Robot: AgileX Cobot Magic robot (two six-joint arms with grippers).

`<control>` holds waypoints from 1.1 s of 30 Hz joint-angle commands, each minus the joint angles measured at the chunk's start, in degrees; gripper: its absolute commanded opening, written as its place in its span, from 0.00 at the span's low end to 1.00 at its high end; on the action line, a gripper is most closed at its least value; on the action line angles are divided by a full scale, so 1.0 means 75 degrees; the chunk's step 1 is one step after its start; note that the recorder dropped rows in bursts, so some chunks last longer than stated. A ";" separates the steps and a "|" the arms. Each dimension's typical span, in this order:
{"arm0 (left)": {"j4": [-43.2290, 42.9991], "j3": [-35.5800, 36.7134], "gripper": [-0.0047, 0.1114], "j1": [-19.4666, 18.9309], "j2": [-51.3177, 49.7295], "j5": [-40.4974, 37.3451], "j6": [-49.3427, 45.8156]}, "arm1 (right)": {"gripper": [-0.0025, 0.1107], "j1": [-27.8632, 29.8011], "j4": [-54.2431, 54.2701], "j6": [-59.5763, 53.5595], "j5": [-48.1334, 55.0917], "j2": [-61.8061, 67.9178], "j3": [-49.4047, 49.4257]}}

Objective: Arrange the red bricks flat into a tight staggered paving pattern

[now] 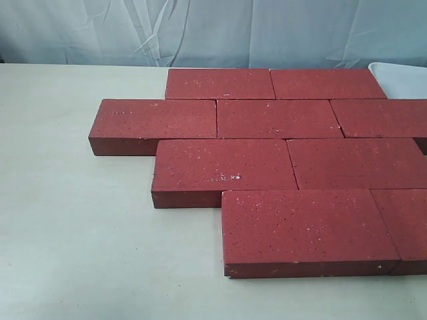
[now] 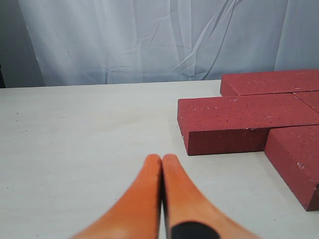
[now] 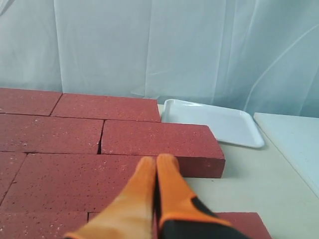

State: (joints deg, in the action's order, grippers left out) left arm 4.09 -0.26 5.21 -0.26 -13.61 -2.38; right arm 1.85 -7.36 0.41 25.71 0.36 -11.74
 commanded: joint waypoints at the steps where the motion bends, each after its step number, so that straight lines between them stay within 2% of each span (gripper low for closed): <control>1: -0.0046 0.0035 0.04 -0.0022 0.0035 -0.0008 0.0061 | 0.01 0.0049 0.0359 -0.0055 -0.0193 -0.0047 0.0361; 11: -0.0046 0.0035 0.04 -0.0022 0.0035 -0.0008 0.0061 | 0.01 0.0049 0.0718 -0.0055 -0.0591 -0.0047 0.1562; 33: -0.0046 0.0035 0.04 -0.0022 0.0035 -0.0008 0.0061 | 0.01 0.0049 0.0803 -0.0055 -0.0696 -0.0047 0.1565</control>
State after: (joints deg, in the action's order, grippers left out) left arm 4.09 -0.26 5.21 -0.26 -13.61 -2.38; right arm 1.85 -1.37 0.41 21.39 0.36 -0.30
